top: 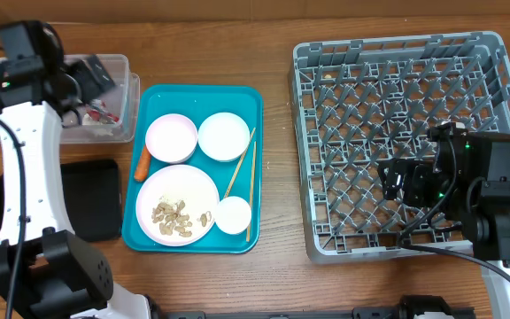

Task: Sort waste into correct bins and load items into the dishwasher
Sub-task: 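Carry the red wrapper to the clear bin and release it, then grasp the white cup on the teal tray with the left gripper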

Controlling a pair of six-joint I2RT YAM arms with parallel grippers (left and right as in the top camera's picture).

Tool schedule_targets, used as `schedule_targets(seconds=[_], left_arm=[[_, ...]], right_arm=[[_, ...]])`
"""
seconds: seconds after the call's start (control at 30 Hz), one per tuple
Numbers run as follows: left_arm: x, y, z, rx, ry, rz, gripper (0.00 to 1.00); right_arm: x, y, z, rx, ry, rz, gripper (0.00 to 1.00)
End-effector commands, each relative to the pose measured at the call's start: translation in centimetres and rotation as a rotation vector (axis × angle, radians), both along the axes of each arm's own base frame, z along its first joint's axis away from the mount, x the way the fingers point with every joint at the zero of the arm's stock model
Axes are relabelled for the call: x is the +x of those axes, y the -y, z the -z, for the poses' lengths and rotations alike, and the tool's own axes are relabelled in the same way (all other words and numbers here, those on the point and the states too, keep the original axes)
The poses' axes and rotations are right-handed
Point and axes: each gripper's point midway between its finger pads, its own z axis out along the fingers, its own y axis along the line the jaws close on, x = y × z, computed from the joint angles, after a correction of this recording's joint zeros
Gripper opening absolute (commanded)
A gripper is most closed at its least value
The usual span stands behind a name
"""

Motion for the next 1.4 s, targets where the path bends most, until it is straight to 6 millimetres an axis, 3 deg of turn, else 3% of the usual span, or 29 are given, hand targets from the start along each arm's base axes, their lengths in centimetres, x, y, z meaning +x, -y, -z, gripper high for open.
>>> schedule_targets(seconds=[0.0,0.2,0.27,0.43,0.57,0.67,0.8,0.9,1.07,1.23,1.37], left_arm=[[-3.0,9.1,1.1,-0.223,-0.136,0.215,1.0],[-10.9,18.1,4.0,-0.244,-0.483,0.426,1.0],[-12.9,20.2,5.0,-0.22,-0.554,0.507,0.97],[-17.1,22.2,8.3,-0.18,-0.708,0.578,0.73],[-20.0,22.8,10.4,-0.162,-0.807,0.613,0.73],[-20.7,23.0,11.8,-0.156,-0.823,0.624,0.66],[-20.8,23.1,13.3,-0.163,-0.816,0.604,0.42],[-20.9,23.1,14.2,-0.163,-0.807,0.605,0.31],[-20.4,23.3,14.5,-0.168,-0.783,0.61,0.04],[-18.7,23.2,13.7,-0.17,-0.724,0.619,0.04],[-15.0,21.7,9.5,-0.231,-0.618,0.574,0.04]], right_arm=[[0.3,0.2,-1.2,-0.004,0.036,0.009,1.0],[0.3,0.2,-1.2,-0.004,0.036,0.009,1.0],[0.3,0.2,-1.2,-0.004,0.036,0.009,1.0],[0.3,0.2,-1.2,-0.004,0.033,0.009,1.0],[0.3,0.2,-1.2,-0.004,0.032,0.009,1.0],[0.2,0.2,-1.1,-0.004,0.028,0.009,1.0],[0.1,0.2,-1.0,-0.004,0.023,0.009,1.0],[0.0,0.2,-1.0,-0.004,0.017,0.009,1.0],[0.0,0.2,-0.9,-0.004,0.017,0.009,1.0],[0.0,0.2,-0.9,-0.004,0.017,0.009,1.0],[0.7,0.2,-1.5,-0.005,0.052,0.009,1.0]])
